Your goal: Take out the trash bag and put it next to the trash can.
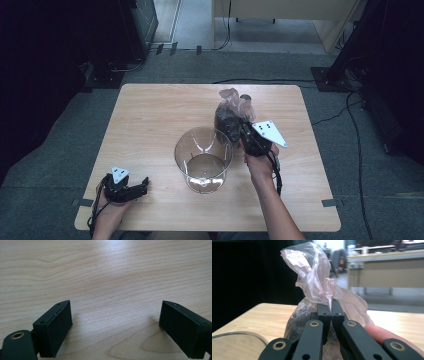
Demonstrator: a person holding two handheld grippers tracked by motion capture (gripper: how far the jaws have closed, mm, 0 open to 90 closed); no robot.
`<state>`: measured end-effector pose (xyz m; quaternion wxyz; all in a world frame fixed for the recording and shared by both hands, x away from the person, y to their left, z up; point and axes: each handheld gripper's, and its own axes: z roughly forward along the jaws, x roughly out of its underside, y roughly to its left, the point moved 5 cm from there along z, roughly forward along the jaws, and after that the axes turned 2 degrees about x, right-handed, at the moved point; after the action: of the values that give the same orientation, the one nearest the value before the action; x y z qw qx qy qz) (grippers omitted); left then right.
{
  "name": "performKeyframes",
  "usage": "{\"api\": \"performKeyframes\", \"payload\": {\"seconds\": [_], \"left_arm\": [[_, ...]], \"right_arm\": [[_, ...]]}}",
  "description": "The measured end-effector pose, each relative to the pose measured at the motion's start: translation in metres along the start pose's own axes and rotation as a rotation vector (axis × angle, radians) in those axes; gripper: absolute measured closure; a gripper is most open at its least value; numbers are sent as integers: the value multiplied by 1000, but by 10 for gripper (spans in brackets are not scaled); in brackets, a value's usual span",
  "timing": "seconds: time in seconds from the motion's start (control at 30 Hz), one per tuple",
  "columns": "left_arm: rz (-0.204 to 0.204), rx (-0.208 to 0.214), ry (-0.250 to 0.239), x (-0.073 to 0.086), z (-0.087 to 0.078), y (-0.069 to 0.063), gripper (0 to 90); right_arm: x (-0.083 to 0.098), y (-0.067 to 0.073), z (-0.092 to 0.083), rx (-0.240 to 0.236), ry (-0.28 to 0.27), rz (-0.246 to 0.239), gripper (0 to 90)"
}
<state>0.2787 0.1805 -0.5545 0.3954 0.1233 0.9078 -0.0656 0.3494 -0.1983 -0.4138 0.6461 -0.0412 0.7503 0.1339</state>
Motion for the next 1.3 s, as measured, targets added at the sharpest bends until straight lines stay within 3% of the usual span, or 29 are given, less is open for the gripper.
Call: {"api": "performKeyframes", "payload": {"seconds": [0.13,0.23,0.33,0.37,0.53,0.77,0.9,1.1,1.3], "left_arm": [[0,0,0,0,0,0,109],[4,1,1,0,0,0,109],[3,0,1,-1,1,0,109],[2,0,1,-1,1,0,109],[3,0,1,-1,1,0,109],[3,0,1,-1,1,0,109],[2,0,0,-1,1,0,109],[2,0,1,0,1,0,109],[4,0,2,0,1,0,109]], "right_arm": [[16,0,9,-57,33,-30,900],[30,-9,10,-107,79,33,900],[36,-14,7,-131,91,40,883],[39,-17,4,-156,109,31,823],[41,-24,-5,-168,121,-16,627],[46,-30,-15,-206,190,-30,296],[49,-31,-22,-229,232,-45,155],[57,-36,-30,-232,282,-70,44],[65,-45,-38,-212,298,-69,0]]}}
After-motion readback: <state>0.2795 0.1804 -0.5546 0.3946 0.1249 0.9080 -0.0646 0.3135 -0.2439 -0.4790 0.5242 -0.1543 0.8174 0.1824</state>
